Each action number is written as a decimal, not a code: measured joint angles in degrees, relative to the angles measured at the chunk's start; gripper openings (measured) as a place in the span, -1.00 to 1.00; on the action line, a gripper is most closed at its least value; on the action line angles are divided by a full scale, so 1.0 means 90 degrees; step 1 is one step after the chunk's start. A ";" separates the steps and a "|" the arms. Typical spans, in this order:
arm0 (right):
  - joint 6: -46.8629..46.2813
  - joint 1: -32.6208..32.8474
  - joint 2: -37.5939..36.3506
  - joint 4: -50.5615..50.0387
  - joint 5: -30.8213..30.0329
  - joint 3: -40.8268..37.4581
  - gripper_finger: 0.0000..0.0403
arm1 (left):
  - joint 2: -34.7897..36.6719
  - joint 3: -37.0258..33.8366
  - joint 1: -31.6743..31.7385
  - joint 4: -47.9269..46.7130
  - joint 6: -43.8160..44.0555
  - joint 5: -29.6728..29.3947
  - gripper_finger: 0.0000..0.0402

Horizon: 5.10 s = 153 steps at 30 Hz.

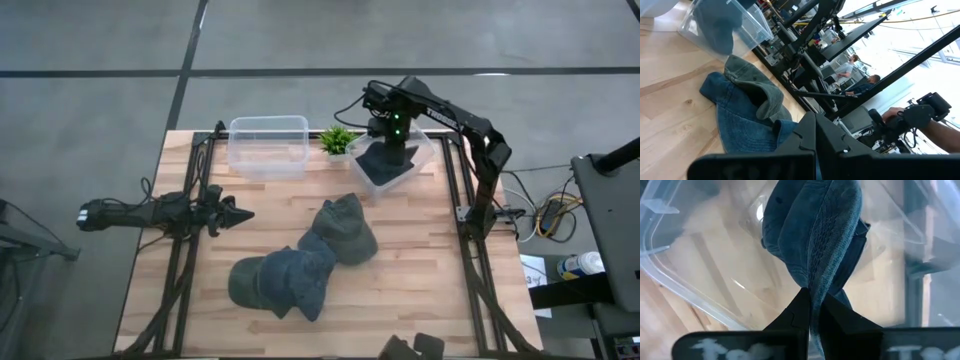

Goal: Pick & Place hat
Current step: Put the bottom right blue cap into the right transparent bin, then put the top black cap into the left transparent bin

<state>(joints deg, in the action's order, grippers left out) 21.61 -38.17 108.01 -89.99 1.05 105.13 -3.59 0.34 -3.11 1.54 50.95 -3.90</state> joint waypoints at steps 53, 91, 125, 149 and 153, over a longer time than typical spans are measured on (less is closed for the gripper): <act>-1.3742 0.6744 -0.4912 0.3729 -0.2114 -0.4785 0.52 | 0.0001 0.0000 0.0001 0.0010 -0.0015 0.0158 -1.00; -1.7069 0.8255 -0.1135 1.2260 -0.6015 -0.8383 0.21 | 0.0001 0.0112 0.0002 0.0055 0.0188 0.0153 -1.00; -1.6400 0.7135 -0.1354 1.2280 -0.5346 -0.8083 -0.86 | 0.0001 0.0138 0.0002 0.0036 0.0142 0.0143 -1.00; -1.0480 0.6652 -0.3843 0.7851 -0.3979 -0.5777 -0.95 | -0.0001 0.0138 0.0002 0.0020 0.0352 0.0147 -1.00; -0.9423 0.6307 -0.3814 0.7972 -0.3117 -0.5449 -0.96 | -0.0001 0.0138 0.0002 0.0049 0.0586 0.0148 -1.00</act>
<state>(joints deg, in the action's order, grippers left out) -63.20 18.59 73.68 -18.25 -27.00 56.09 -3.60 1.58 -3.09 1.98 56.23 -2.57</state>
